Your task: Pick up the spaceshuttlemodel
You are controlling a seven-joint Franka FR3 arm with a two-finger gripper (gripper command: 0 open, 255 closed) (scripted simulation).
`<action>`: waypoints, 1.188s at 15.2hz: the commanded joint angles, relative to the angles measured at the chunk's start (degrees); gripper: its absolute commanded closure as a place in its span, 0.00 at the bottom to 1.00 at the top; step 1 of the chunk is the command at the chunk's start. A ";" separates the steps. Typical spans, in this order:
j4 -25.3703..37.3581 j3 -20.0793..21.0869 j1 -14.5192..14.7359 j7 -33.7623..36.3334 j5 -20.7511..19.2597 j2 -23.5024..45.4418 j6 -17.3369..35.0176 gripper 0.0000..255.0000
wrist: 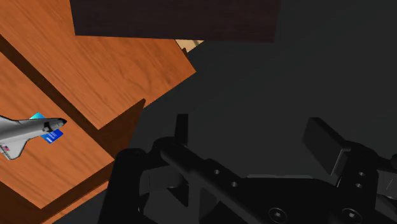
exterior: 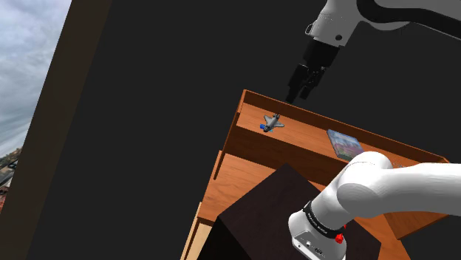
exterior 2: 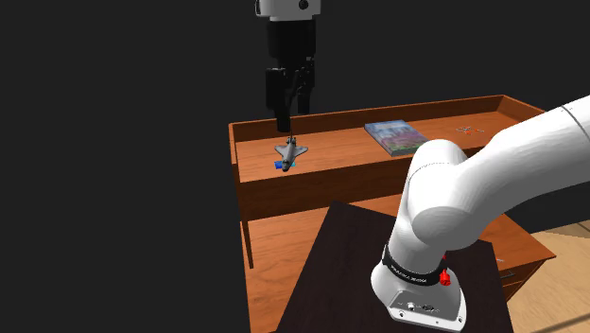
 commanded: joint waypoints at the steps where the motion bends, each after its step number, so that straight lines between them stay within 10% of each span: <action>1: 0.00 0.00 0.00 0.00 0.00 0.00 0.00 0.00; 18: -0.63 -3.61 -11.14 10.69 -3.91 24.99 27.28 0.00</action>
